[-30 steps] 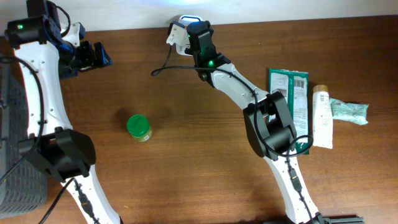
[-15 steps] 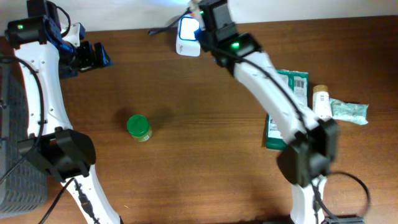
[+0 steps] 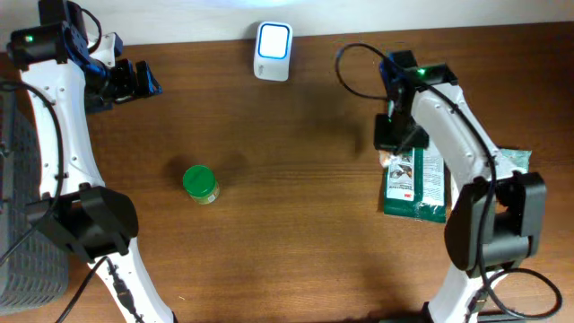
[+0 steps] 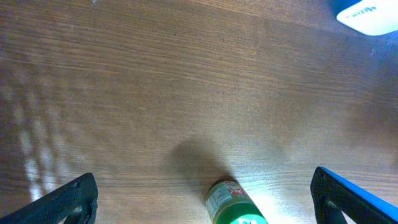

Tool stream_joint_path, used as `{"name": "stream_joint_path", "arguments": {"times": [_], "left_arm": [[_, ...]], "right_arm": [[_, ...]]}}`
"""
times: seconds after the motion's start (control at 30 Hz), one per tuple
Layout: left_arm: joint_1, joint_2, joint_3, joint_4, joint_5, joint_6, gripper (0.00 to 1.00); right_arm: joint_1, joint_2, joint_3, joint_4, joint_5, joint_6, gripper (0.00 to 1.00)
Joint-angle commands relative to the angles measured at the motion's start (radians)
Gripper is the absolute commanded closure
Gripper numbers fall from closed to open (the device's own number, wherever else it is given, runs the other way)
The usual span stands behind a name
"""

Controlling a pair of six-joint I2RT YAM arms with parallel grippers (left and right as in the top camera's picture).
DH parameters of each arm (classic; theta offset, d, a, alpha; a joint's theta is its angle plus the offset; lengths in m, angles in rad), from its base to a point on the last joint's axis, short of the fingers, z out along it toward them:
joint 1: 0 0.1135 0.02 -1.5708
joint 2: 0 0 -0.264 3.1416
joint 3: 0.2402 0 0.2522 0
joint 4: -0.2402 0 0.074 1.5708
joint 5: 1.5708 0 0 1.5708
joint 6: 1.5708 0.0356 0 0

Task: Scan the item barcode
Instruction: 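Carry the orange pack right and drop it onto the glove packet, then reach the right gripper to the green-capped jar and grasp its lid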

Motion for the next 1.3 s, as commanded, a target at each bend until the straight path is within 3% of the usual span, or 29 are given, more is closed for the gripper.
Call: {"name": "stream_joint_path", "arguments": {"times": [0.0,0.03,0.1,0.17,0.33,0.5,0.57,0.63,0.77,0.97,1.1,1.27], "left_arm": [[0.004,-0.001,0.009,0.0,0.0,0.008,0.01],[0.004,-0.001,0.009,0.0,0.0,0.008,0.01],[0.004,-0.001,0.009,0.0,0.0,0.008,0.01],[0.004,-0.001,0.009,0.0,0.0,0.008,0.01],[0.004,-0.001,0.009,0.0,0.0,0.008,0.01],[0.004,-0.001,0.009,0.009,-0.001,0.008,0.01],[0.004,-0.001,0.009,0.104,0.017,0.004,0.01],[0.003,-0.001,0.009,0.092,0.016,0.005,0.01],[0.033,-0.013,0.084,0.066,0.008,0.005,0.01],[0.135,-0.072,0.233,0.054,0.008,0.004,0.01],[0.144,-0.072,0.23,0.051,0.008,0.005,0.01],[0.144,-0.072,0.23,0.044,0.008,0.004,0.01]], "right_arm": [[-0.095,-0.005,-0.057,-0.001,-0.006,0.011,0.96],[-0.116,-0.005,-0.06,-0.006,-0.006,0.011,0.95],[-0.133,-0.006,-0.058,-0.017,-0.019,-0.051,0.41],[-0.108,-0.006,-0.033,-0.031,-0.052,-0.122,0.32],[0.087,-0.007,0.151,-0.056,-0.108,-0.207,0.25],[0.357,-0.006,0.177,0.127,-0.261,-0.206,0.2],[0.446,-0.005,0.177,0.187,-0.253,-0.206,0.16],[0.511,-0.005,0.177,0.24,-0.253,-0.206,0.14],[0.589,0.0,0.177,0.352,-0.253,-0.228,0.14],[0.696,0.12,0.177,0.573,-0.253,-0.23,0.03],[0.763,0.22,0.177,0.678,-0.253,-0.23,0.06],[0.769,0.286,0.177,0.692,-0.252,-0.23,0.12]]}}
